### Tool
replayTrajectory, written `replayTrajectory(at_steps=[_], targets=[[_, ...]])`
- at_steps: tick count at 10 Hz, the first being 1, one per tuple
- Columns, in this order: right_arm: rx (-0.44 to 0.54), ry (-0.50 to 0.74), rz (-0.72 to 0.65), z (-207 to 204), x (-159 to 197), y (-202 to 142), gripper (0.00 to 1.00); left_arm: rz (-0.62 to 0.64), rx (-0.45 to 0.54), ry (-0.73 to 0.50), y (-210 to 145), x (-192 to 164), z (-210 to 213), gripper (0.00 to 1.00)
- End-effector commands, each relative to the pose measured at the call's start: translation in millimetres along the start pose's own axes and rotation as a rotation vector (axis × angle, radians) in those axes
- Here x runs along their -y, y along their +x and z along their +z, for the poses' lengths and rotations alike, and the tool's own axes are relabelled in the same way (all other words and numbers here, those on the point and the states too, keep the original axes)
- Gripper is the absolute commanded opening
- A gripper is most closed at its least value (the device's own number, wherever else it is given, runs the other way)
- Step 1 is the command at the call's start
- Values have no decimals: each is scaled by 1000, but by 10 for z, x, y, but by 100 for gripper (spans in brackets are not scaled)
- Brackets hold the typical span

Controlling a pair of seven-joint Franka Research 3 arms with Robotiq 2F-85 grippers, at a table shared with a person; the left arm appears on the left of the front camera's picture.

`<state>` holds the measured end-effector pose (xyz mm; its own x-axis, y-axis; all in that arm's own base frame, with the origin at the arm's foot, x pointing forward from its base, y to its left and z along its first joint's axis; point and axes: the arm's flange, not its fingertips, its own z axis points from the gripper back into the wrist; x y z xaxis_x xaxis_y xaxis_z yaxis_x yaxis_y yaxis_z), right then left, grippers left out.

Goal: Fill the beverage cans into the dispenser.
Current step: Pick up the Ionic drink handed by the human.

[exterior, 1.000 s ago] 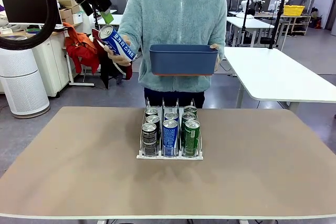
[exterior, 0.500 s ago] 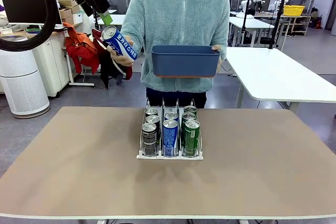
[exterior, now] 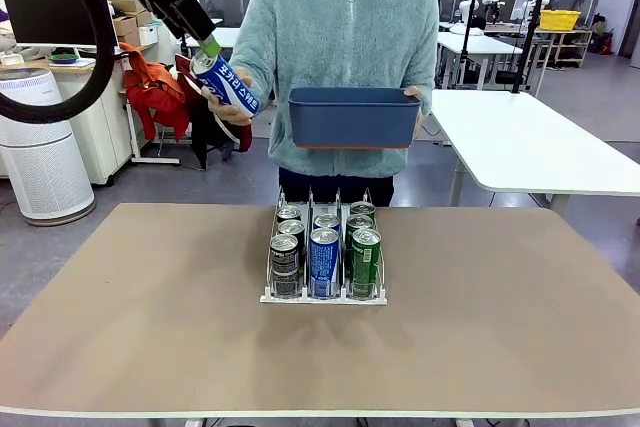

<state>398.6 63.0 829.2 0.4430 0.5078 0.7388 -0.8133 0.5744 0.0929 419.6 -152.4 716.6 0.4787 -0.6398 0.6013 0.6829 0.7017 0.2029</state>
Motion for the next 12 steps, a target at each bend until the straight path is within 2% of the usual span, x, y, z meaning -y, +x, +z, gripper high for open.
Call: replayTrajectory(at_steps=[1, 12], targets=[[-6, 5, -1, 9, -2, -1, 100, 28, 59, -32, -144, -41, -109, 100], [-6, 5, -1, 9, -2, -1, 100, 92, 104, -81, -328, -163, -651, 100]])
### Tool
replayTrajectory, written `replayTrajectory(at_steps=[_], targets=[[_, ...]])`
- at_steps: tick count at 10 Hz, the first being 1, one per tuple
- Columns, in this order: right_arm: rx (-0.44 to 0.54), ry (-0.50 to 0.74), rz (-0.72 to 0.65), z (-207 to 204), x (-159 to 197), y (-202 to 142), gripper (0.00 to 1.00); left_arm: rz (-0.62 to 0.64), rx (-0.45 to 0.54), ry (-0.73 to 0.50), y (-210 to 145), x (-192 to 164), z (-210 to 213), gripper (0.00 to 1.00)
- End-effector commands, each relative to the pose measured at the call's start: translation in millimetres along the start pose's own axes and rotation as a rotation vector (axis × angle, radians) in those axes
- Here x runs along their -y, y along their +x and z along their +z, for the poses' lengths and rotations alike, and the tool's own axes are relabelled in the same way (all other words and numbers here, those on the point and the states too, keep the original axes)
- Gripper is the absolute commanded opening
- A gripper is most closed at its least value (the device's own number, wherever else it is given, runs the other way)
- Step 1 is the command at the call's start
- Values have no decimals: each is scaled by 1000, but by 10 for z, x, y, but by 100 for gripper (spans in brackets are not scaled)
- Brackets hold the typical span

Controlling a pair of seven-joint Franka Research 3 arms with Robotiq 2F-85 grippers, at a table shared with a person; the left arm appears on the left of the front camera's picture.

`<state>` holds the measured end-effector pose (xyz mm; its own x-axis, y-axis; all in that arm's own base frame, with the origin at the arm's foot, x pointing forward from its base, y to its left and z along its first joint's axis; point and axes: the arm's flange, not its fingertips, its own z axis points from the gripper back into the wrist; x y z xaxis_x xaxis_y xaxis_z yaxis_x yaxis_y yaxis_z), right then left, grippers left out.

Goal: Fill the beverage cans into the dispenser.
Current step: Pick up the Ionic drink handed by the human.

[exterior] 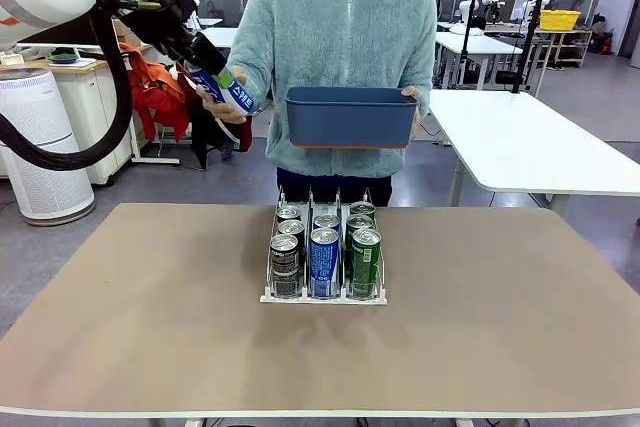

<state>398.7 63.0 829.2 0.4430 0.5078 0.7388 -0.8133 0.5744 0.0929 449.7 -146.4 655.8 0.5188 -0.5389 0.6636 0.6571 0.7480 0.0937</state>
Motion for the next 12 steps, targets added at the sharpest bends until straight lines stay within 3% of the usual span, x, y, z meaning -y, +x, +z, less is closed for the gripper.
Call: replayTrajectory(at_steps=[1, 5, 6, 7, 8, 9, 10, 12], targets=[[-6, 5, -1, 9, -2, -1, 100, -17, 45, -27, -54, -34, -42, 100], [-6, 5, -1, 9, -2, -1, 100, 6, 4, -1, 0, -13, -17, 100], [-6, 5, -1, 9, -2, -1, 100, 2, 6, 0, 8, -3, -20, 40], [-6, 5, -1, 9, -2, -1, 100, -1, 5, 4, -1, -7, -6, 40], [-6, 5, -1, 9, -2, -1, 100, -1, 6, 10, 5, -5, 11, 0], [-6, 5, -1, 9, -2, -1, 100, 0, 11, 13, 10, -3, 22, 35], [-6, 5, -1, 9, -2, -1, 100, -1, 10, 16, 12, 0, 29, 0], [-6, 5, -1, 9, -2, -1, 100, -7, -3, 11, 14, 2, 23, 0]])
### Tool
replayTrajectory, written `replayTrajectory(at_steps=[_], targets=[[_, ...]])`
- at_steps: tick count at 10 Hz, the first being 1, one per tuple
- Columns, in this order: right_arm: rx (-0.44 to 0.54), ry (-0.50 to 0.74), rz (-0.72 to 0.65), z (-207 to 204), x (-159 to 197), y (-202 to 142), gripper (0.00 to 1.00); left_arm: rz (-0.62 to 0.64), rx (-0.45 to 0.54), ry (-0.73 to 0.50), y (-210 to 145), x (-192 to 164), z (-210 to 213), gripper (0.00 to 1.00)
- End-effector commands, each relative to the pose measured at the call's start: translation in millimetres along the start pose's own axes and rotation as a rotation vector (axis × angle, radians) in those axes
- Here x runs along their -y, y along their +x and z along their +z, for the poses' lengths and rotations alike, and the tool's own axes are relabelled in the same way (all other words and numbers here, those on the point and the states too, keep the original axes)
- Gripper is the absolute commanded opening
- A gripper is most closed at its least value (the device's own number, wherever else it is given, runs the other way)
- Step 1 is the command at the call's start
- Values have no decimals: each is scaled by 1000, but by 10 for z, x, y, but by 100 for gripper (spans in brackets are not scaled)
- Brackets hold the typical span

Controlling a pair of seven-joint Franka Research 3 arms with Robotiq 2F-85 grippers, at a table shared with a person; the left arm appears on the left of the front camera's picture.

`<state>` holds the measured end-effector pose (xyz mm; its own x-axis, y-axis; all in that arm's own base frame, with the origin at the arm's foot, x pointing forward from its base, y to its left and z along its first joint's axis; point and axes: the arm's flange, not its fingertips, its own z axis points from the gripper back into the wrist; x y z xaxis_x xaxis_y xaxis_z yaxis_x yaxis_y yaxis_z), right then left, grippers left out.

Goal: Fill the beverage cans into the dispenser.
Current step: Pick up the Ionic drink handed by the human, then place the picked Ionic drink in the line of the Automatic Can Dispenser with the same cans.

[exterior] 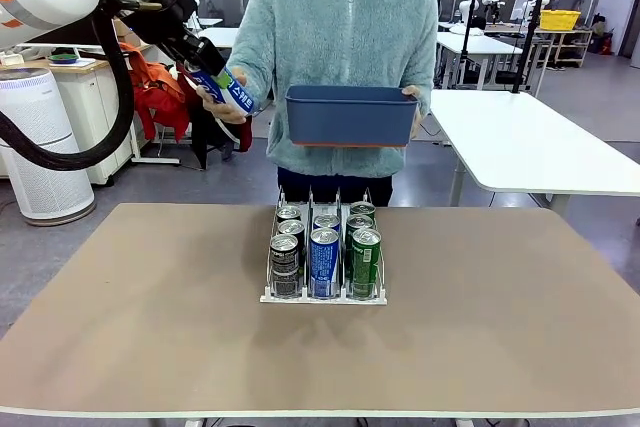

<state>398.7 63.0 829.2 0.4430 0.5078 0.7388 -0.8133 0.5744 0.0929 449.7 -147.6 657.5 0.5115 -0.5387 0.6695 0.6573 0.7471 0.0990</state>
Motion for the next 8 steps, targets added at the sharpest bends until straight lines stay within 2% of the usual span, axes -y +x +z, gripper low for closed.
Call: replayTrajectory(at_steps=[1, 4, 5, 8], targets=[[-6, 5, -1, 9, -2, -1, 100, -6, -28, 11, -6, -13, 23, 0], [-6, 5, -1, 9, -2, -1, 100, 17, -9, -5, 32, -20, 39, 0], [-6, 5, -1, 9, -2, -1, 100, -8, -10, 5, -7, -3, -5, 44], [-6, 5, -1, 9, -2, -1, 100, -8, -10, 5, -7, -3, -5, 44]])
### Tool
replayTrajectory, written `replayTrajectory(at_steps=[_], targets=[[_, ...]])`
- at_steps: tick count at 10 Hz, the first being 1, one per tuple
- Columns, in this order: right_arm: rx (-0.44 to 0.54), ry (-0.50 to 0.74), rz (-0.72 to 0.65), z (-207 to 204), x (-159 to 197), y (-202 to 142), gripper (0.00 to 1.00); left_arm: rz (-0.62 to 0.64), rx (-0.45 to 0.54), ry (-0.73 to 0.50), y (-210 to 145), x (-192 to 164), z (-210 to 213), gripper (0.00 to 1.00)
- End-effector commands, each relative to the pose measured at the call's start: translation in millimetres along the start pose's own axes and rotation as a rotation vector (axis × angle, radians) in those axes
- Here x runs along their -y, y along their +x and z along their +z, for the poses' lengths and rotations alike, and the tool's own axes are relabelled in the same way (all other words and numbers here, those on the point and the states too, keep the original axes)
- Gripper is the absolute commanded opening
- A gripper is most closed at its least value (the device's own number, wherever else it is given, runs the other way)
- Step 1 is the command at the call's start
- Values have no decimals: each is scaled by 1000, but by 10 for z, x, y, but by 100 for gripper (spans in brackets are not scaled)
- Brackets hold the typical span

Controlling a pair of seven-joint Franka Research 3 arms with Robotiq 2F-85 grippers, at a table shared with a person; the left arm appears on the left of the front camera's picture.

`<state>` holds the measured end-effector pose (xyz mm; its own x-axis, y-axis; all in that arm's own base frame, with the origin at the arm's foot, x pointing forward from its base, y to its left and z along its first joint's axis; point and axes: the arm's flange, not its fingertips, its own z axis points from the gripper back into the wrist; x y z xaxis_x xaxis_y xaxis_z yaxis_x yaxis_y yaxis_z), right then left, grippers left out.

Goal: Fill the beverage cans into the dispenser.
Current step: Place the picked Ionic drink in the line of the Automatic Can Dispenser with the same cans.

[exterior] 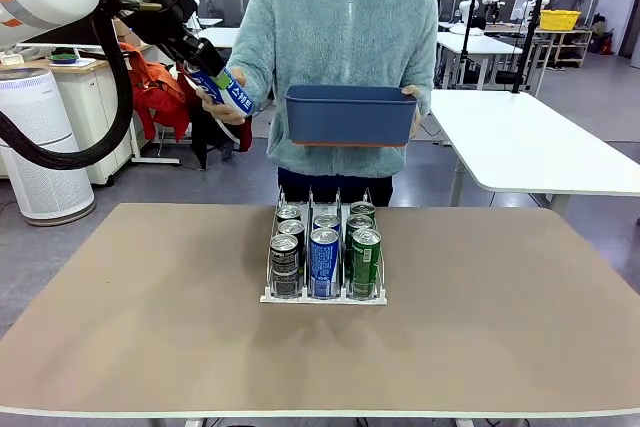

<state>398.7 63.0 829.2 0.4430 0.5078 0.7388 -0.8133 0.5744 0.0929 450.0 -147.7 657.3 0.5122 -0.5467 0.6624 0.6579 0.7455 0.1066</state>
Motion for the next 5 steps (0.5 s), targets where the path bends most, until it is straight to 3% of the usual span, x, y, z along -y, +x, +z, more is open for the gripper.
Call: replayTrajectory(at_steps=[1, 5], targets=[[-6, 5, -1, 9, -2, -1, 100, -2, -1, 0, -7, -2, -1, 44], [-6, 5, -1, 9, -2, -1, 100, -2, -1, 0, -7, -2, -1, 44]])
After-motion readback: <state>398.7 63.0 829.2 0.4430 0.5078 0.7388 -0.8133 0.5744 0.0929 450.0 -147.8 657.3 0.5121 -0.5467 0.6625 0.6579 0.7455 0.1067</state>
